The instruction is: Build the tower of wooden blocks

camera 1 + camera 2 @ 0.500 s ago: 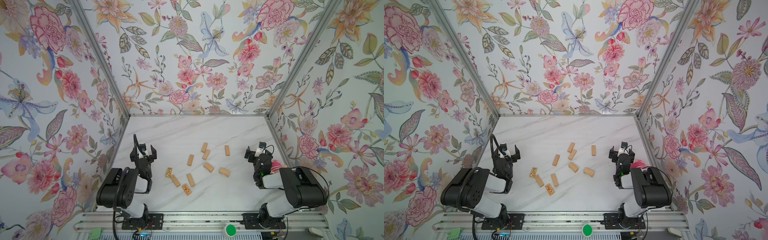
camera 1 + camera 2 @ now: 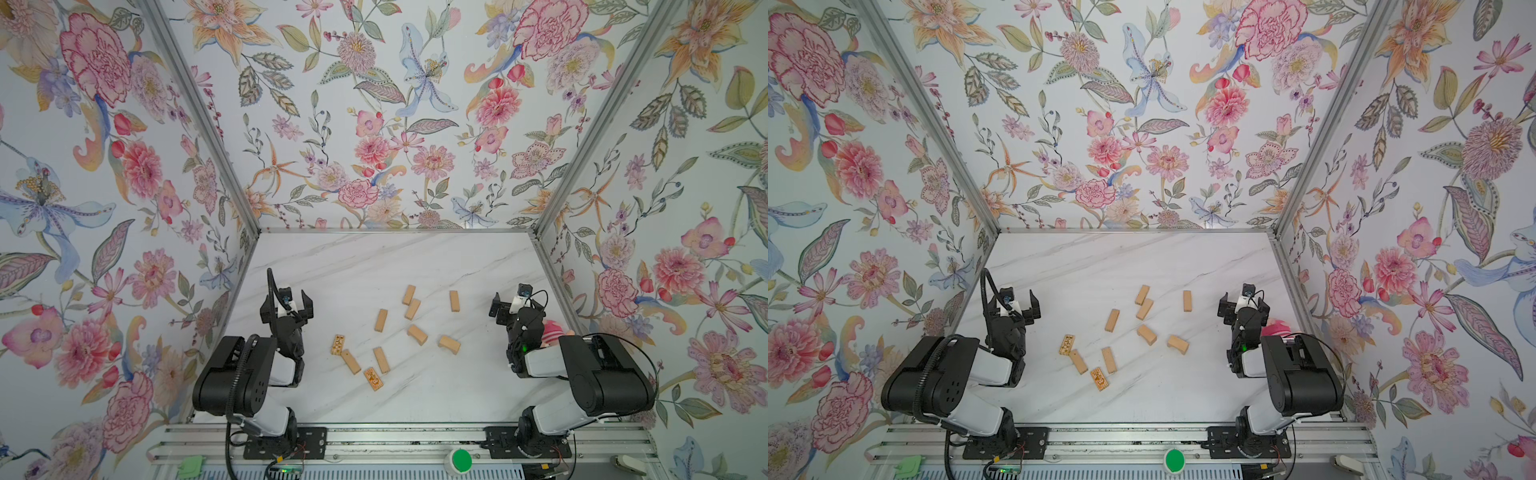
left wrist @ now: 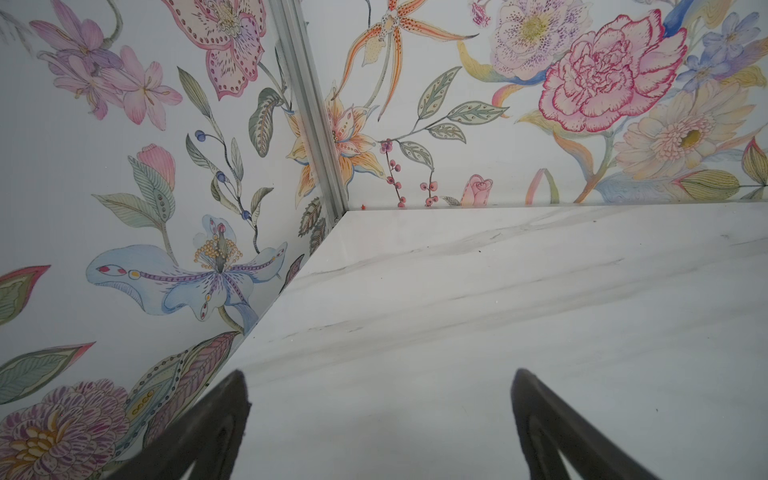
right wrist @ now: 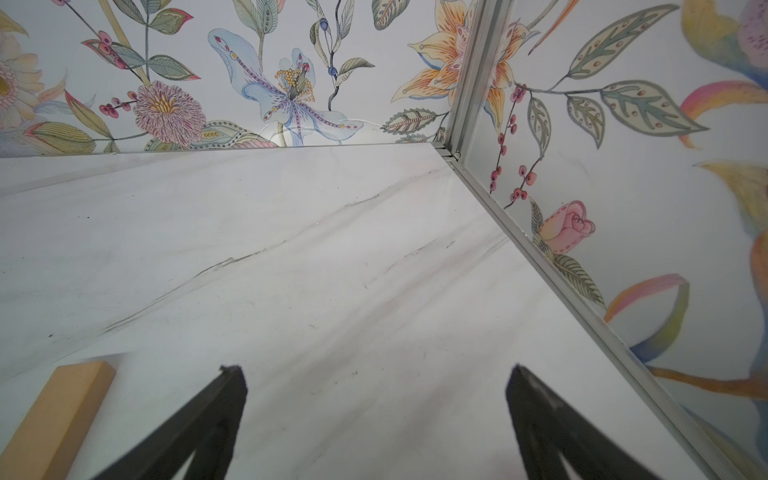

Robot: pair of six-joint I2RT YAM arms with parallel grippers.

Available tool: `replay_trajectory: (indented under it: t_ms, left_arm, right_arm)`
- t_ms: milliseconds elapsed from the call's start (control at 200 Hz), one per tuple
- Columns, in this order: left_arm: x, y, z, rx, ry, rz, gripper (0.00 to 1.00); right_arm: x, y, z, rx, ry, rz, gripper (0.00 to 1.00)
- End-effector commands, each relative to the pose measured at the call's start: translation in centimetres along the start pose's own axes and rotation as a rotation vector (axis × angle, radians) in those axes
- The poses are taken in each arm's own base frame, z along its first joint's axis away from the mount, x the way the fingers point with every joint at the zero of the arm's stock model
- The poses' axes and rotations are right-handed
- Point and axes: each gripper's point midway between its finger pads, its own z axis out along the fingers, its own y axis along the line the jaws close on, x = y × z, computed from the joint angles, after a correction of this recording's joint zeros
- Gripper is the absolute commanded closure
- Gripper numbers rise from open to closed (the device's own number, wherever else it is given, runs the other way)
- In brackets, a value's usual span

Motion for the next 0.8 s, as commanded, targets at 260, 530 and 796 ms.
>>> replay_trajectory:
  t_ms: [260, 530, 796]
  left_arm:
    - [-0.56, -1.02, 0.49, 0.045, -0.016, 0.028, 0.01]
    - [-0.64, -1.04, 0.49, 0.045, -0.018, 0.027, 0.01]
    - [-0.64, -1.02, 0.50, 0.045, -0.019, 0.027, 0.01]
  right_arm:
    - [-0.80, 0.09, 0.16, 0.001, -0.022, 0.011, 0.01]
    - [-0.71, 0.09, 0.15, 0.000, -0.020, 0.011, 0.01]
    - [-0.76, 0.04, 0.16, 0.002, -0.021, 0.011, 0.01]
